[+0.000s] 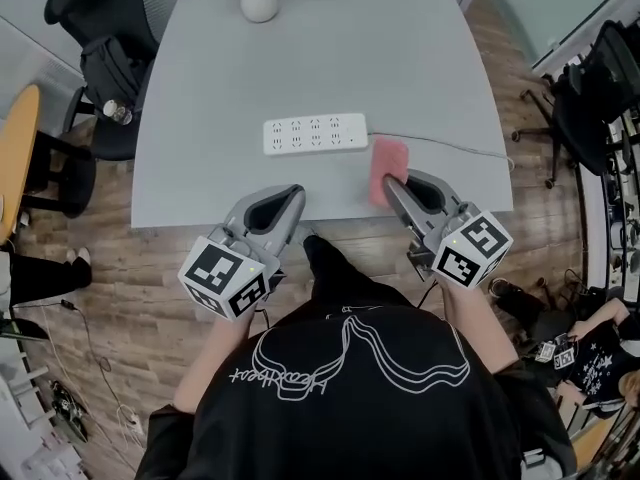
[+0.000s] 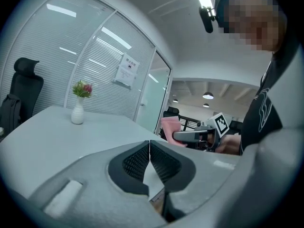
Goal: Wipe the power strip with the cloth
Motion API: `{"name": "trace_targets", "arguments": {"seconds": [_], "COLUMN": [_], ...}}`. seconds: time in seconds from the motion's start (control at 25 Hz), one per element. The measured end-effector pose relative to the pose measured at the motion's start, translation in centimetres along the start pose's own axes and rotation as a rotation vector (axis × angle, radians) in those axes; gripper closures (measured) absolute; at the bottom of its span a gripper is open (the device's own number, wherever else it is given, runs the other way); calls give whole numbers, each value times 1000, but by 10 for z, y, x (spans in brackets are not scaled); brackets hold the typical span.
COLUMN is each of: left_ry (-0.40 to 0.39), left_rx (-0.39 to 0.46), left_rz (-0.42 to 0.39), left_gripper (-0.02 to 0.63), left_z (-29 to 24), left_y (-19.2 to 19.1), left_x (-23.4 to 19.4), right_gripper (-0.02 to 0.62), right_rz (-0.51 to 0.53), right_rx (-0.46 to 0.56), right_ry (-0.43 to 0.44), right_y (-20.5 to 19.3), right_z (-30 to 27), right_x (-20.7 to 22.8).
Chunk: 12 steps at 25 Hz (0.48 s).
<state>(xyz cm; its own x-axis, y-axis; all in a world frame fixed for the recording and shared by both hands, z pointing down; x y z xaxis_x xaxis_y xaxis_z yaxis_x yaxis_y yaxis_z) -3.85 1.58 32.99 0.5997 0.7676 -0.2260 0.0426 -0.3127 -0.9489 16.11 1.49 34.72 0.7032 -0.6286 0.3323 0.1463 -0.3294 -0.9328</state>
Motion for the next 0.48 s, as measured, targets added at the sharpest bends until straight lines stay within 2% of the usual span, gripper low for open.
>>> {"name": "trace_targets", "arguments": {"seconds": [0.28,0.48], "left_ry": [-43,-71], "left_rx": [50,56], "left_rz": [-30,-23], "left_gripper": [592,592], "left_z": [9,9], "left_y": [11,18], "left_x": [30,30], "right_gripper": [555,557], "right_rz": [81,90], "right_rx": [5,-1], "right_ry": [5,-9], "right_y": [9,17], "right_z": [39,46], "right_x": [-29,-38]}}
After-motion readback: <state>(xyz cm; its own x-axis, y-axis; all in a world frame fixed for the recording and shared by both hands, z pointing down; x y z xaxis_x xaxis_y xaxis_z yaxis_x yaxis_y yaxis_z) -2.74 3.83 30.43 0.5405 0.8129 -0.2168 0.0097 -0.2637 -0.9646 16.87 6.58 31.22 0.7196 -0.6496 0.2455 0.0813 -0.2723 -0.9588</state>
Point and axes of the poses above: the fingertips, and each gripper's own axes: z backward along the fingers, x to its right, y out of its top, the point moved 5 cm from there along z, backward along the fingers, and after that the axes turned 1 degree about -y, right-handed, at the moved point
